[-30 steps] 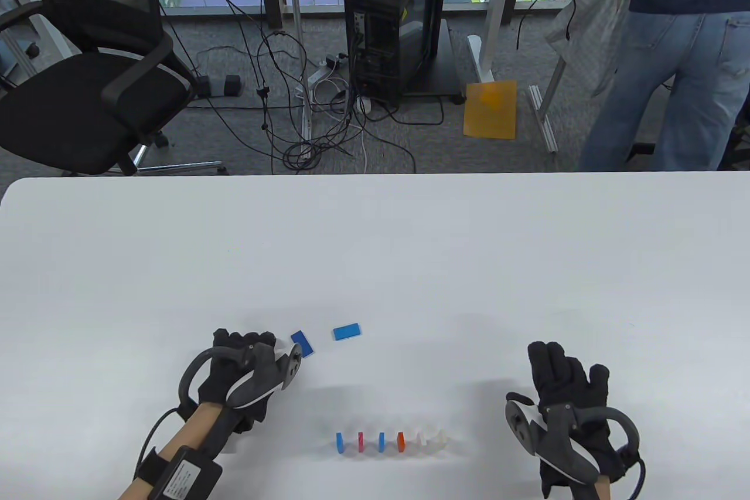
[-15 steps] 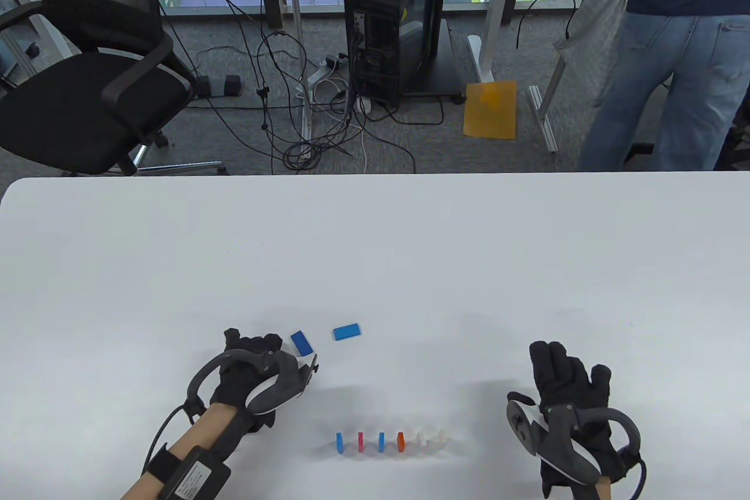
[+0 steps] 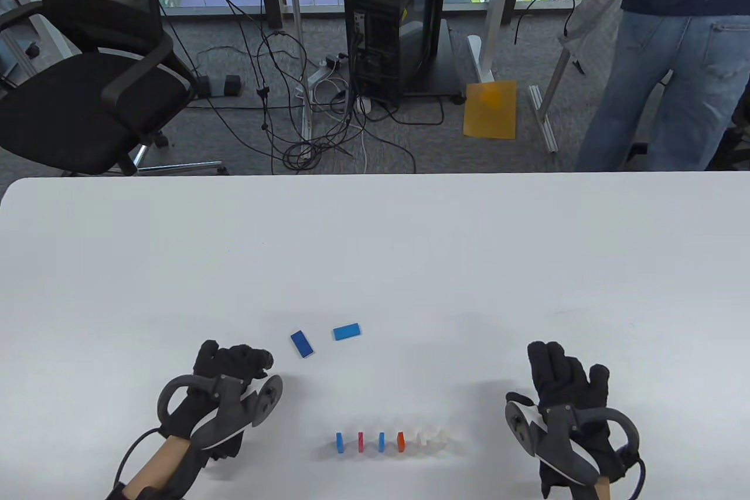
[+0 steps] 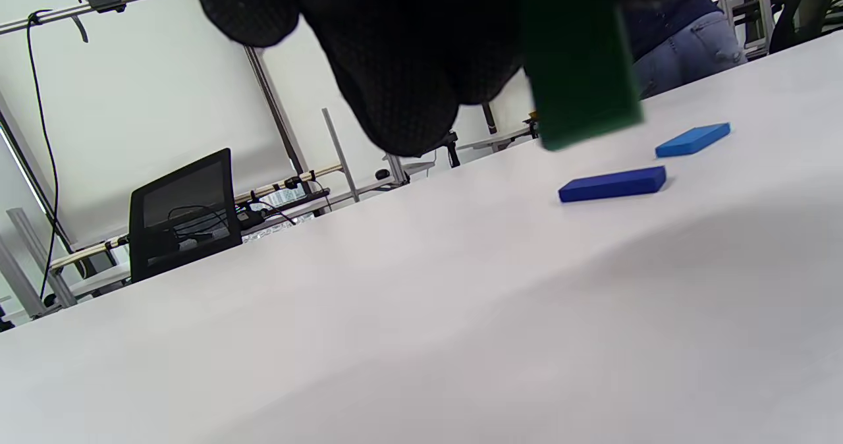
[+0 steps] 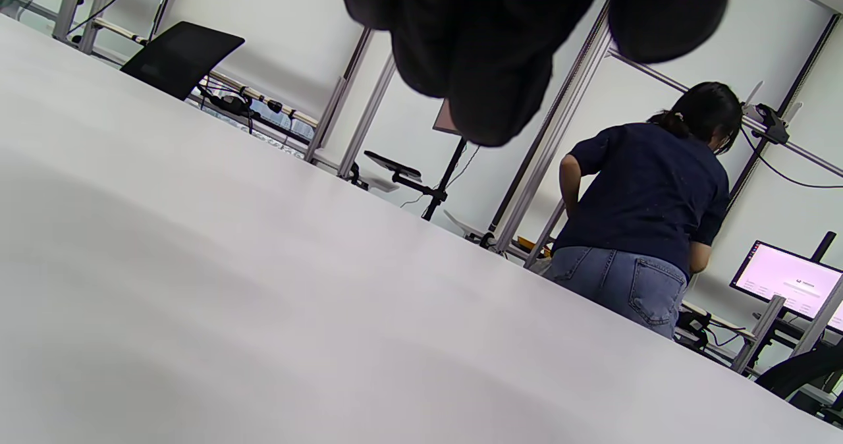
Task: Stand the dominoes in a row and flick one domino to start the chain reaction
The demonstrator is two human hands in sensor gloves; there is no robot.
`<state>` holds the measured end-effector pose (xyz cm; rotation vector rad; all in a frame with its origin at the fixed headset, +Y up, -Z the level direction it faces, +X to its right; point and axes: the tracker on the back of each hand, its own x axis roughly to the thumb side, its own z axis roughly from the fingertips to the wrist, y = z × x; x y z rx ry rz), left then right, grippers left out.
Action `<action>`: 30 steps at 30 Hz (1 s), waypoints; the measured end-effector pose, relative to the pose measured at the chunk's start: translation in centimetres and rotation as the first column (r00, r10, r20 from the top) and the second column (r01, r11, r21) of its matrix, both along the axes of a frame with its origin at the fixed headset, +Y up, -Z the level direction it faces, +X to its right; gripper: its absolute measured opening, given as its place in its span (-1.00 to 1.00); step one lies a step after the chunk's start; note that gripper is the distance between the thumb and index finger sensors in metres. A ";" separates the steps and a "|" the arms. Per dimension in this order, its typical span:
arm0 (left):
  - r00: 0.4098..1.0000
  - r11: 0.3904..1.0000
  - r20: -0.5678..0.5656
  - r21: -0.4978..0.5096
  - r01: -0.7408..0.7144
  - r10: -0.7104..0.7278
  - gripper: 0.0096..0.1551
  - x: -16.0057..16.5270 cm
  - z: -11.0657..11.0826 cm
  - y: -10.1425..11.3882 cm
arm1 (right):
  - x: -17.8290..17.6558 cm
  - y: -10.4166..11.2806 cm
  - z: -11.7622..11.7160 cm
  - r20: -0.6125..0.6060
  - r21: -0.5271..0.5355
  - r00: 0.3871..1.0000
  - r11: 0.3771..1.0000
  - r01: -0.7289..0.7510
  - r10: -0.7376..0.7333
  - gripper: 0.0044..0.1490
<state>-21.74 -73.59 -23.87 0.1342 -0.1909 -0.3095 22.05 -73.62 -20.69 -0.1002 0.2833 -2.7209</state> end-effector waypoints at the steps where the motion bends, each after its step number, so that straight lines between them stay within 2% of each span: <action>1: 1.000 1.000 0.020 0.010 -0.009 0.009 -0.45 0.1 0.3 0.2 | 0.0 0.0 0.0 -0.001 -0.002 1.000 1.000 -0.001 0.001 0.20; 6: 0.995 0.999 0.104 0.033 -0.008 0.005 -0.46 0.9 2.0 0.4 | 0.0 0.0 0.0 0.002 -0.007 1.000 1.000 0.001 -0.001 0.20; 9: 0.983 0.998 0.173 -0.020 -0.059 0.062 -0.44 1.5 2.9 0.3 | 0.0 0.0 0.1 0.004 -0.003 1.000 1.000 0.006 -0.006 0.20; 12: 0.966 0.991 0.230 -0.090 -0.097 0.115 -0.31 2.2 3.7 0.0 | 0.0 0.0 0.0 0.004 0.008 1.000 1.000 0.011 -0.011 0.21; 19: 0.950 0.999 0.310 -0.038 -0.027 0.038 -0.03 3.6 5.1 -0.7 | 0.0 0.0 0.0 0.002 0.023 1.000 1.000 0.015 -0.015 0.22; 30: 0.915 0.998 0.399 -0.035 -0.052 0.062 0.12 5.4 6.1 -1.5 | 0.0 0.1 0.0 0.000 0.006 1.000 1.000 0.004 -0.004 0.22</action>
